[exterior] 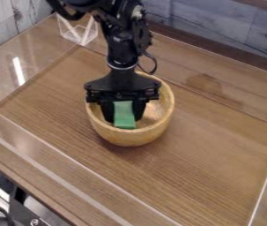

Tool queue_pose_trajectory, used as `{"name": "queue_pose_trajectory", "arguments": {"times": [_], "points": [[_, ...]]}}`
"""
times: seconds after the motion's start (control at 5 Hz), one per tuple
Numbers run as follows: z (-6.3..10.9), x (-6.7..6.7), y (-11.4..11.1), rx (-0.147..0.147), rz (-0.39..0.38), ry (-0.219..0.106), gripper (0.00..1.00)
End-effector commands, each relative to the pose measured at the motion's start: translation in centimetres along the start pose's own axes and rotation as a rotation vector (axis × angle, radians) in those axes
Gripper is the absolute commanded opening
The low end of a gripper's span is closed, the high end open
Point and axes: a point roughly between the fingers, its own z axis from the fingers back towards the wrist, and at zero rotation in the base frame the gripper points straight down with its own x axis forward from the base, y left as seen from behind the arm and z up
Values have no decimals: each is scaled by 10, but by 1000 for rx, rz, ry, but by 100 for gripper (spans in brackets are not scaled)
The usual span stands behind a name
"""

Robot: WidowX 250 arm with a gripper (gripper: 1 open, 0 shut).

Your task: Move green stick from inside the wooden bowl to the table next to it

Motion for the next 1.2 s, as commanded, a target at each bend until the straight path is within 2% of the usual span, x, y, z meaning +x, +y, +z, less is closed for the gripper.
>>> {"name": "queue_pose_trajectory", "arguments": {"times": [0.0, 1.0], "points": [[23, 16, -2, -39, 26, -62, 0], [35, 22, -4, -41, 49, -41, 0]]}}
